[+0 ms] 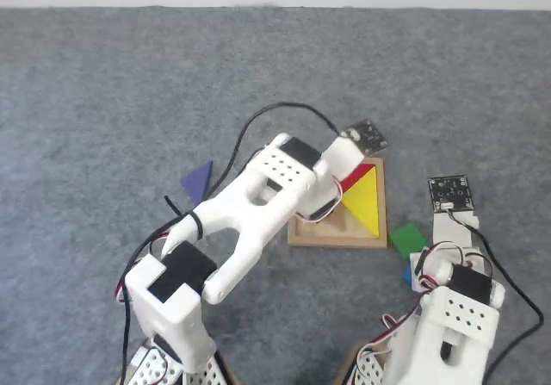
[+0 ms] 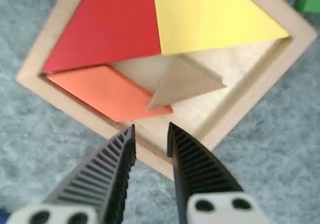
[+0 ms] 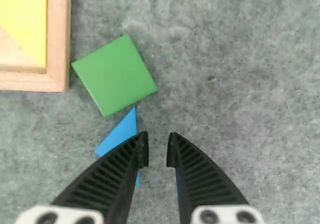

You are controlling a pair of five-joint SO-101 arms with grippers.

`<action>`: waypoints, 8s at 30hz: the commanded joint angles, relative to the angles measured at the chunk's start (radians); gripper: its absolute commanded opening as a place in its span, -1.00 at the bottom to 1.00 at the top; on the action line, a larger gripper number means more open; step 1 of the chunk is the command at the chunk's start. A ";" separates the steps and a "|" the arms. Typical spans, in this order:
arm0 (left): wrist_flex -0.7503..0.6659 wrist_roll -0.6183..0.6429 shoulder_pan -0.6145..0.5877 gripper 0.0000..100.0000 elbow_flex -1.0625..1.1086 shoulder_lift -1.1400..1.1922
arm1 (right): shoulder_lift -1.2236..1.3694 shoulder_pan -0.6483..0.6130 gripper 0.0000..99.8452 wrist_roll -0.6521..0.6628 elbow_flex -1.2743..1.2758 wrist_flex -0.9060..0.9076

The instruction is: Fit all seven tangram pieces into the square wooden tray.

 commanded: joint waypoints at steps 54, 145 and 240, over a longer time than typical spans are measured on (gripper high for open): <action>-0.235 0.040 0.087 -0.85 0.059 0.040 | 0.008 -0.015 -0.83 0.002 -0.008 -0.016; -0.288 0.269 -0.833 -0.85 0.704 -0.930 | 1.073 -0.377 -0.78 0.074 -0.775 0.077; -0.157 0.164 -0.829 -0.85 0.700 -0.928 | 1.379 -0.812 -0.49 0.115 -1.198 0.053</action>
